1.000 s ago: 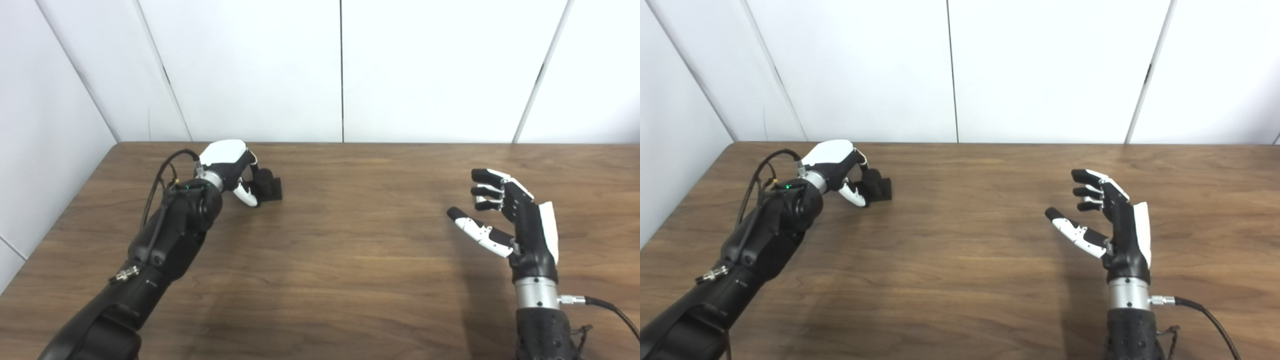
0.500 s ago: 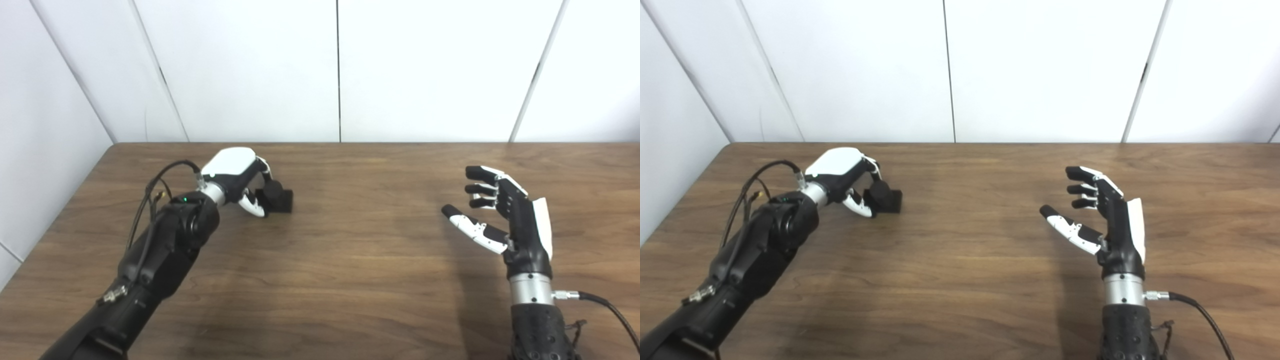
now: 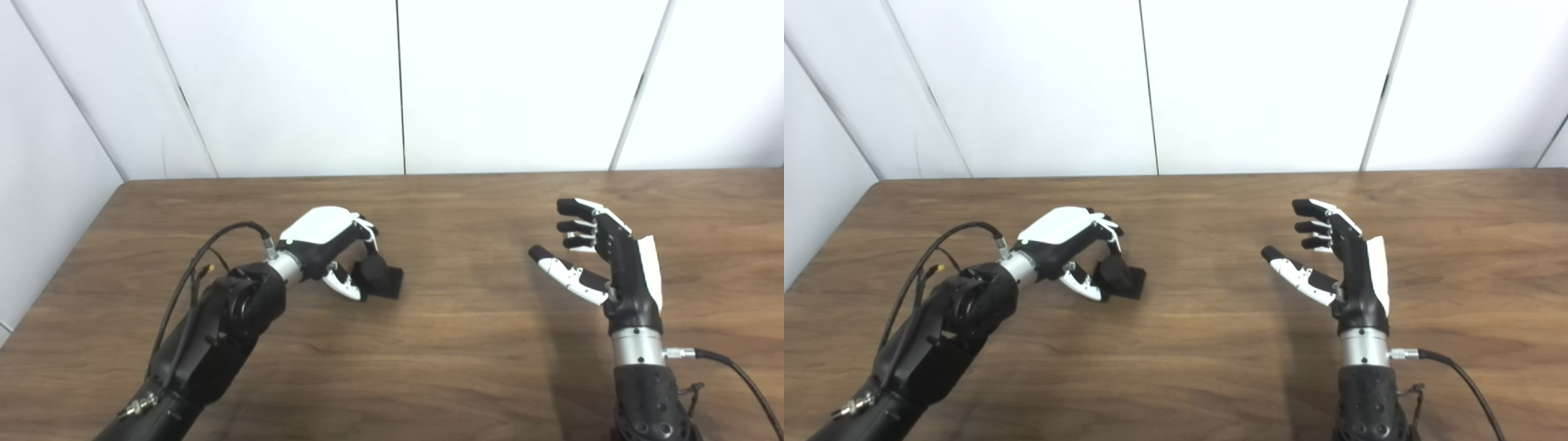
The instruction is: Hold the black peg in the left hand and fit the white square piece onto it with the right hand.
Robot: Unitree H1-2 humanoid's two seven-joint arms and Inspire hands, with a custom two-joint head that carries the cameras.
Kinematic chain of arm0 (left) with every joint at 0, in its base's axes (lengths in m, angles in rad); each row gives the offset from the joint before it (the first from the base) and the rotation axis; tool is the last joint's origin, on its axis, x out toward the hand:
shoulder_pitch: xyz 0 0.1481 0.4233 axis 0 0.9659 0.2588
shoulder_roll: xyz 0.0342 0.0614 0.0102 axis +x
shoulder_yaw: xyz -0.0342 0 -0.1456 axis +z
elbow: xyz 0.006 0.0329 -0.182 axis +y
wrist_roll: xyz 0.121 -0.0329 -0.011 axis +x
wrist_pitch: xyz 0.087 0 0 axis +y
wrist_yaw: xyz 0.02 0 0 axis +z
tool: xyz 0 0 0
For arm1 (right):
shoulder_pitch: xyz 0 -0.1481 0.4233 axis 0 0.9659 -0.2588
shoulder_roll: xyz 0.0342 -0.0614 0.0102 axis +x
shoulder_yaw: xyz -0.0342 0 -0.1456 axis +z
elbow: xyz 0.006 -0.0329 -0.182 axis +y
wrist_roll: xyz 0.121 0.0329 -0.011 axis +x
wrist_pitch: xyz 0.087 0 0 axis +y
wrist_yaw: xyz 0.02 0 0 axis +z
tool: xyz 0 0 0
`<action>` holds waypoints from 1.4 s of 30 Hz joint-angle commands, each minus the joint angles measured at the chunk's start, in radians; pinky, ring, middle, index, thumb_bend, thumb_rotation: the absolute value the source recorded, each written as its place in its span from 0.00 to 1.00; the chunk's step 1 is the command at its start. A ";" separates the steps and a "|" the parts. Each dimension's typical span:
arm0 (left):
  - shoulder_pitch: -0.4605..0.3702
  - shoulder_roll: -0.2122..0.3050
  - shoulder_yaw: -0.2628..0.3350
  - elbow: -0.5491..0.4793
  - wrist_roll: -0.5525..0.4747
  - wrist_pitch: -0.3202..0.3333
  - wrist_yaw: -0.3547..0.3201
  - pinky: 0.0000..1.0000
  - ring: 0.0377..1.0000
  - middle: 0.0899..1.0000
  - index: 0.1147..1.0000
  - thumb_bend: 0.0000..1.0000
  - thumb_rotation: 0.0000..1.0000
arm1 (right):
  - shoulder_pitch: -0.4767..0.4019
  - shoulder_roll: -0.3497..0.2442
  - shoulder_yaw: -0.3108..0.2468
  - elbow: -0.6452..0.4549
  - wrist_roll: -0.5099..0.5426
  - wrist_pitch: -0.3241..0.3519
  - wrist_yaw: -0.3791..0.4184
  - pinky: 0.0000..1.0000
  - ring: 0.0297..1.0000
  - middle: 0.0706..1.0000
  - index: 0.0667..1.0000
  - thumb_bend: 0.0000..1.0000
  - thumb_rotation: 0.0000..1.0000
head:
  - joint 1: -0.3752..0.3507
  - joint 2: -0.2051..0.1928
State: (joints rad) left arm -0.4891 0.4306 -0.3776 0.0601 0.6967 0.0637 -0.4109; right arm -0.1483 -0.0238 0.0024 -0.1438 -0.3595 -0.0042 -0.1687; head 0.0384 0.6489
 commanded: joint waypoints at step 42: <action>0.013 -0.072 -0.038 0.016 0.141 -0.045 0.085 0.96 0.92 0.83 0.42 0.52 0.07 | -0.032 0.005 -0.011 -0.072 0.004 0.030 -0.009 0.58 0.66 0.71 0.68 0.70 0.23 | -0.017 0.029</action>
State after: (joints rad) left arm -0.4511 0.3507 -0.4034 0.0543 0.7903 0.0160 -0.3369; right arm -0.1465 -0.0192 -0.0057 -0.1751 -0.3576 0.0399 -0.1730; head 0.0199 0.6780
